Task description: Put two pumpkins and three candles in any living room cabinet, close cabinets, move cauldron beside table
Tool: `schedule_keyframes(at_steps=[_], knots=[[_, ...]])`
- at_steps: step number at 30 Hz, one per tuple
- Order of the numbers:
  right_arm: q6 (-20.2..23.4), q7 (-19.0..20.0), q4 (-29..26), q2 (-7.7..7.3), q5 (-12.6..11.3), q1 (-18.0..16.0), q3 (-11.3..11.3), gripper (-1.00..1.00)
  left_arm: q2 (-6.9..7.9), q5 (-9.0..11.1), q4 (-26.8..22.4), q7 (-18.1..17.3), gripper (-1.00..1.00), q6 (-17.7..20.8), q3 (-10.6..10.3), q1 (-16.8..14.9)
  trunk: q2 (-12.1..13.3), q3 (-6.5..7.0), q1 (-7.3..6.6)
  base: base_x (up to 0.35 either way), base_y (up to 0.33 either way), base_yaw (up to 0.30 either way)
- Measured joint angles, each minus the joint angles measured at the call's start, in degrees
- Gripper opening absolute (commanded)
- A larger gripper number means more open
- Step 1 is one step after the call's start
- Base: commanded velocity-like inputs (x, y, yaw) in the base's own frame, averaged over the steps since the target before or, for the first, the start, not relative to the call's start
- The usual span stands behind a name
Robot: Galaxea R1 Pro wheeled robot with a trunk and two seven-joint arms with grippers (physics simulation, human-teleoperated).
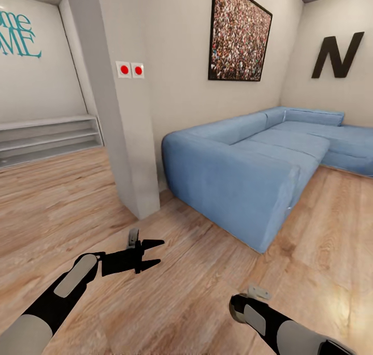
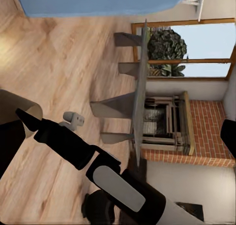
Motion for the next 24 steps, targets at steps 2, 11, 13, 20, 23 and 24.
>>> schedule_keyframes(at_steps=[2,11,13,20,23,24], knots=[[0.0,0.0,0.0,0.00,0.0,0.0,0.0,-1.00,-0.03,0.0,0.0,0.0,1.00,0.0,0.0,0.0,0.0,0.51,-0.05,-0.274,0.001,-0.273],[0.0,0.0,0.0,0.00,0.0,0.0,0.0,-1.00,-0.01,-0.3,0.0,0.0,1.00,0.0,0.0,0.0,0.1,2.80,-0.31,-0.141,0.000,-0.273],[0.0,0.0,0.0,-0.01,0.0,0.0,0.0,-1.00,-0.07,-0.3,-0.1,0.0,1.00,0.0,0.0,0.0,0.2,3.31,-0.36,-0.010,0.000,-0.273],[0.0,0.0,0.0,0.03,0.0,0.0,0.0,-1.00,-0.04,-0.2,-0.2,-0.1,1.00,0.0,0.1,0.0,0.3,5.09,-0.55,-0.002,0.000,-0.273],[0.0,0.0,0.0,-0.01,-0.1,0.0,0.0,-1.00,0.09,-0.1,-0.2,-0.1,1.00,0.0,0.1,0.0,0.3,5.19,-0.54,0.000,0.000,-0.273],[0.0,0.0,0.0,-0.02,-0.1,0.0,0.0,-1.00,0.09,-0.1,-0.2,-0.1,1.00,0.0,0.1,0.0,0.3,5.23,-0.54,0.000,0.000,-0.273]])
